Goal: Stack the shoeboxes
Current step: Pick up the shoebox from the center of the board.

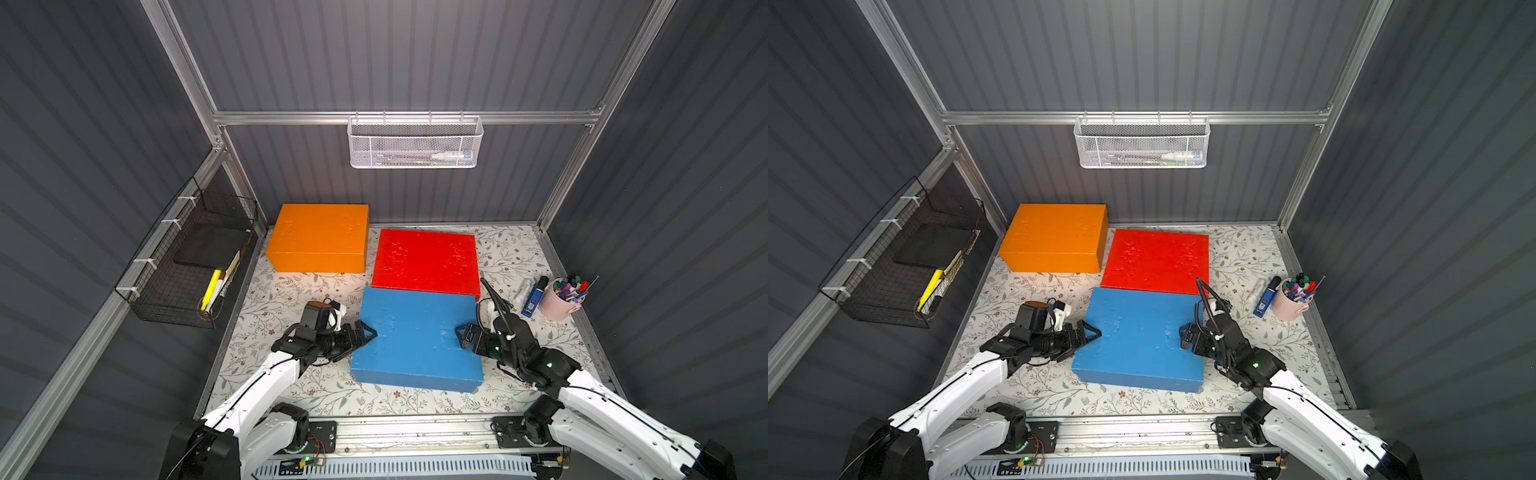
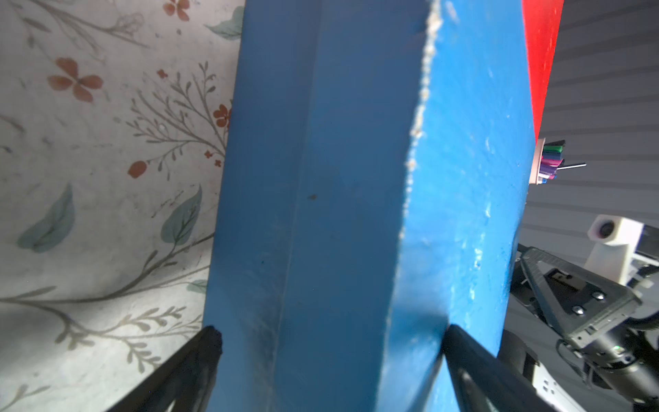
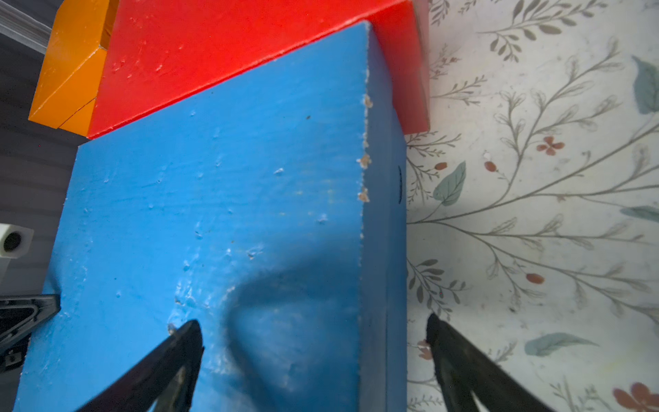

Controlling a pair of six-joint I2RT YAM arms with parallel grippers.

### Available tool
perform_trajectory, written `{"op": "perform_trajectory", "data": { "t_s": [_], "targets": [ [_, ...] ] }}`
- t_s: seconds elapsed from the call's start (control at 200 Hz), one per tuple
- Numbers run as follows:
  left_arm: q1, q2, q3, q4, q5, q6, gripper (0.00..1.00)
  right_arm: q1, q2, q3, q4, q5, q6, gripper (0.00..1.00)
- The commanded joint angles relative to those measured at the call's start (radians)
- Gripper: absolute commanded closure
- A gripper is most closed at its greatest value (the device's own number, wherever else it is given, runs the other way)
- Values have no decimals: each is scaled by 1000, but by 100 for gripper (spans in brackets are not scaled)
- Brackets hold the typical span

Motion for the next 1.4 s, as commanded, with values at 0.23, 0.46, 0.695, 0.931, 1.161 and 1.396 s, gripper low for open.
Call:
{"op": "perform_trajectory", "data": {
  "t_s": [0.23,0.46,0.695,0.931,1.161,1.396],
  "targets": [
    [-9,54,-8,14,59,-58,1,7,54,-42,144,-81,85,3],
    [-37,72,13,8,63,-64,1,49,125,-8,162,-75,97,7],
    [-131,83,51,-28,27,-67,1,132,69,22,103,8,107,7],
    [-175,41,76,-86,-1,-55,1,195,70,77,42,53,109,9],
    [-194,7,111,-133,4,-48,1,273,64,166,-50,135,94,9],
    [-196,-51,160,-191,7,-52,1,343,57,235,-90,187,87,9]
  ]
}}
